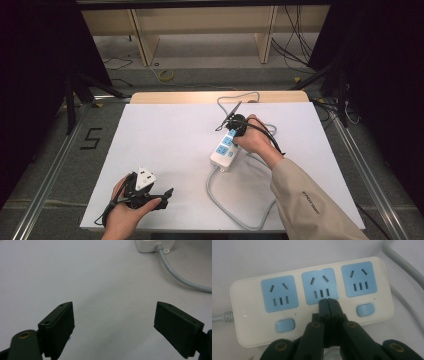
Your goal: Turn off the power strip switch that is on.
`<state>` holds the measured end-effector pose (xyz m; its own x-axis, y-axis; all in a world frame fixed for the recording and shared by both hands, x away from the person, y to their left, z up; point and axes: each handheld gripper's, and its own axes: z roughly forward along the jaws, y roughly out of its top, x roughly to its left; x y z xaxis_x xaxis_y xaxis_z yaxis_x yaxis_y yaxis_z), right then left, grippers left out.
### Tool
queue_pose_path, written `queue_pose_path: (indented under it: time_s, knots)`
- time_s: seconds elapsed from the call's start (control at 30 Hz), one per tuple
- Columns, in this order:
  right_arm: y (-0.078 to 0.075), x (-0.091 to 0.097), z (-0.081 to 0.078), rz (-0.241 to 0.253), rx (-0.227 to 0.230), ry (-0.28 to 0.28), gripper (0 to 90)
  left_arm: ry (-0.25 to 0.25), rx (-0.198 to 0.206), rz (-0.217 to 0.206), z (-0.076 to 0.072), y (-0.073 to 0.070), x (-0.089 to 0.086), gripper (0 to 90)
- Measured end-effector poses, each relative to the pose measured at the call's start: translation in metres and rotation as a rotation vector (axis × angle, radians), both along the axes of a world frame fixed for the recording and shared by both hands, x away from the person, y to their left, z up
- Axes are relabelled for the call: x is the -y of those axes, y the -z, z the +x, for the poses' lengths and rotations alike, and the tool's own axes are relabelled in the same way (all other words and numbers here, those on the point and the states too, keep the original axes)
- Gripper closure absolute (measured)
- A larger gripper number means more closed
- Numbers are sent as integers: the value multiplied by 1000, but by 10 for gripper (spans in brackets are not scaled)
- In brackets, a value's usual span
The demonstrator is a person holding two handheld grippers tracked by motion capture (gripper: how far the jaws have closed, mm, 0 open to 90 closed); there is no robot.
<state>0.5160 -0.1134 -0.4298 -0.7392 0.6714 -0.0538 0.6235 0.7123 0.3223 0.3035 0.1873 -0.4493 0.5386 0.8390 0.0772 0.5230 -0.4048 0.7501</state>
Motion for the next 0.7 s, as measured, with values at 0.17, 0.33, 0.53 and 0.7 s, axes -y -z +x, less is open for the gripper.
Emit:
queue_pose_path:
  time_s: [0.17,0.33,0.53,0.7]
  knots:
    - [0,-1,-1,-12,2,-2,900,0,2,1,0,0,0,159]
    - [0,-2,0,-7,-1,10,900,0,4,1,0,0,1,159]
    - [0,-4,0,-24,-10,9,900,1,3,2,0,0,1,159]
    - [-1,-4,3,-36,-24,9,900,0,5,2,-1,0,1,159]
